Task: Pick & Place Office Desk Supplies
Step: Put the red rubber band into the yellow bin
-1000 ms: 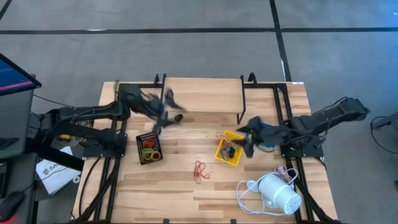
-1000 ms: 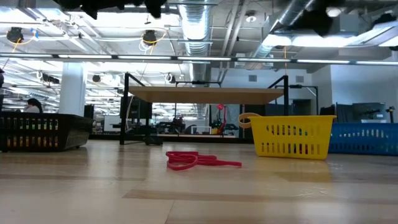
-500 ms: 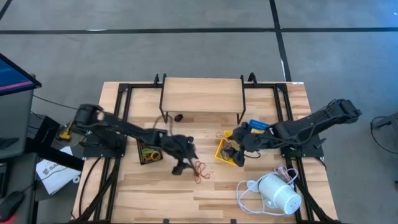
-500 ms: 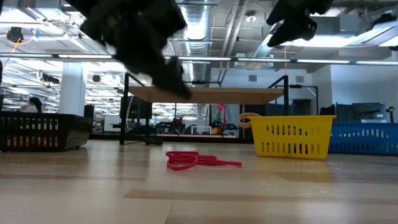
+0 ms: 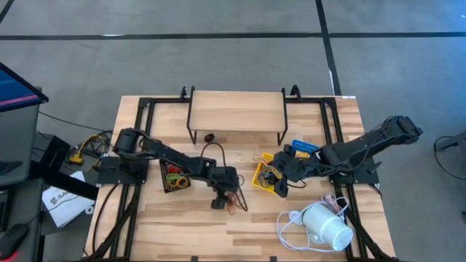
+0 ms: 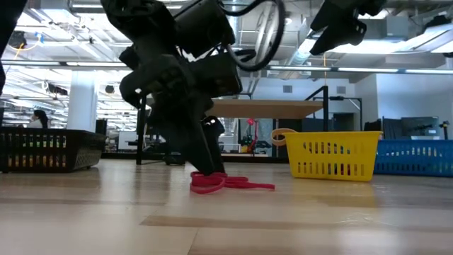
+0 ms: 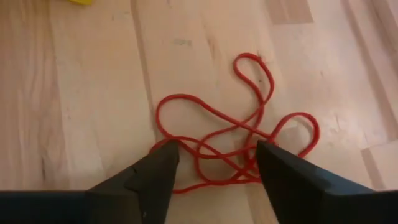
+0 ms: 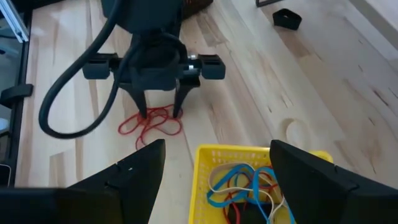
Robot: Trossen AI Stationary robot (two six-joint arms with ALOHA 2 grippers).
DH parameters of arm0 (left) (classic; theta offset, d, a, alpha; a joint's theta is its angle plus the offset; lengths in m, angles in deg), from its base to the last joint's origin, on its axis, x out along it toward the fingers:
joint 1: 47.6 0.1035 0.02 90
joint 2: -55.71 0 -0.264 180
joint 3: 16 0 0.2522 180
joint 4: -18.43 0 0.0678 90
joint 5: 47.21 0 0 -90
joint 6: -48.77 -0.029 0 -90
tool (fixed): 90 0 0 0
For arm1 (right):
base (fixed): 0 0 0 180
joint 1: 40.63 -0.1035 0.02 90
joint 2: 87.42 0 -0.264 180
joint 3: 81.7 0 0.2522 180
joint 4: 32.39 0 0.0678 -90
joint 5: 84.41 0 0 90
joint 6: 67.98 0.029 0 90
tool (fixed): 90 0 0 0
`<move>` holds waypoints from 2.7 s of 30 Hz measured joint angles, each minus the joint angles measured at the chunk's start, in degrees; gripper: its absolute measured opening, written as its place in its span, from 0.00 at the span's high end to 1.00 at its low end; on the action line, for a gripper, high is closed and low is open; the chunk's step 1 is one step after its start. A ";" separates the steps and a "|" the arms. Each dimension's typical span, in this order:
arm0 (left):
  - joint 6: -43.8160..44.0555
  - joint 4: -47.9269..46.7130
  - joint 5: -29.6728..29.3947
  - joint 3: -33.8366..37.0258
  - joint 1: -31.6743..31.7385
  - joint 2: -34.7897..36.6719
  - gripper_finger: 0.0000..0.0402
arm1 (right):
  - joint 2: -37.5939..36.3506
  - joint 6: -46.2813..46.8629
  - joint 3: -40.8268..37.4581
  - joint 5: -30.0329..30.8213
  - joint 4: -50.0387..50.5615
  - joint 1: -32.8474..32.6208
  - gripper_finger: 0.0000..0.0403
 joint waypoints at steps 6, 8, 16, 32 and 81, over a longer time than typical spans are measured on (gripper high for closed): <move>-4.34 -3.70 -2.03 0.50 -0.08 2.97 0.84 | -0.02 0.02 0.00 0.32 -0.80 -0.48 0.29; -6.83 -3.93 -1.99 0.36 -0.33 3.72 0.95 | -0.02 0.21 0.00 0.30 -0.62 -0.46 0.29; -8.56 -0.56 -2.96 0.28 -0.99 6.80 0.99 | -1.60 0.81 -0.04 5.15 -0.43 -1.46 0.29; -1.38 -1.14 -5.66 0.34 -1.99 4.28 0.34 | -2.40 1.95 -0.04 4.65 1.95 -2.01 0.29; -10.11 30.11 5.46 0.98 1.01 24.86 1.00 | -1.83 -17.86 -0.02 9.04 -22.91 -6.36 0.29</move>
